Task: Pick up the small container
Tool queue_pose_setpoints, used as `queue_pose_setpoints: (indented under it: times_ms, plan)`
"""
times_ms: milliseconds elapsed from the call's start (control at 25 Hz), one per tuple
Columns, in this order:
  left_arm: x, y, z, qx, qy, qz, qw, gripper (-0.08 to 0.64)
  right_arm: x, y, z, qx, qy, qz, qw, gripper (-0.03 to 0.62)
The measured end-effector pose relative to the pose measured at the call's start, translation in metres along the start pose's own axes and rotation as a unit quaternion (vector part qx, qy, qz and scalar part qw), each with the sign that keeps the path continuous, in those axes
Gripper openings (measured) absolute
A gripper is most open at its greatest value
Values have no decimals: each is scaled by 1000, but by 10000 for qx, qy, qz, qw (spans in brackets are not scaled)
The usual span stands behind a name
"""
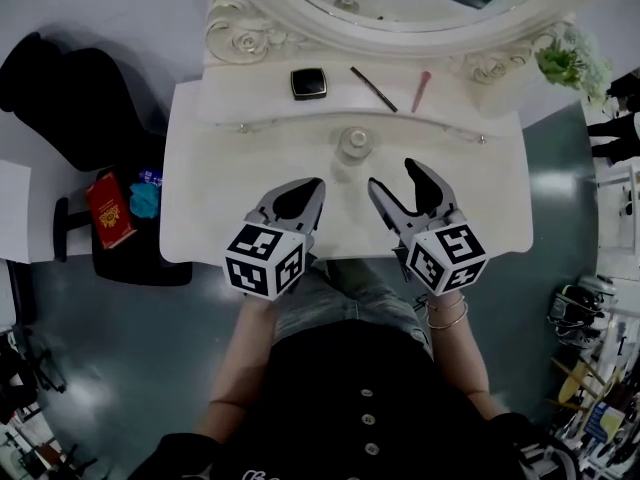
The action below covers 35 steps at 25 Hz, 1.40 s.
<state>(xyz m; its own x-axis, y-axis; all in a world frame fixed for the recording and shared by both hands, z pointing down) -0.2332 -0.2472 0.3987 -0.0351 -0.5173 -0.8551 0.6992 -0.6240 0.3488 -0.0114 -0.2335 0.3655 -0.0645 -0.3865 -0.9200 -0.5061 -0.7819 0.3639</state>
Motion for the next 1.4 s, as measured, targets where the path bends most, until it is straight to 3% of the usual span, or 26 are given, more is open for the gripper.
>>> queue_pose_setpoints:
  times_ms: [280, 760, 1400]
  plan:
    - [-8, -1, 2, 164, -68, -30, 9998, 12, -9, 8, 3, 247, -46, 274, 9993, 287]
    - [-15, 7, -11, 95, 72, 30, 9999, 12, -7, 23, -14, 498, -159, 598, 9968, 285]
    - [-27, 25, 13, 577, -489, -103, 9971, 12, -21, 77, -35, 858, -416, 1220, 9879, 304]
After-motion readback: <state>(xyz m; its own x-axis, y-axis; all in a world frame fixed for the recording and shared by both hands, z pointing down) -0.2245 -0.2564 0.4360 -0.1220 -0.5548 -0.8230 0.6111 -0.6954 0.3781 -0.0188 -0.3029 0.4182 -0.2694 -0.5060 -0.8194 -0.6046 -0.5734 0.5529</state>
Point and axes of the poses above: the fingertips, and each gripper's own axes: y forward along the fingers, z to its left, x out of its top, the point moved 10 cm from there along -y, backward along the fingers, and after that the axes turned 1 degree about x, right-handed, at the moved point
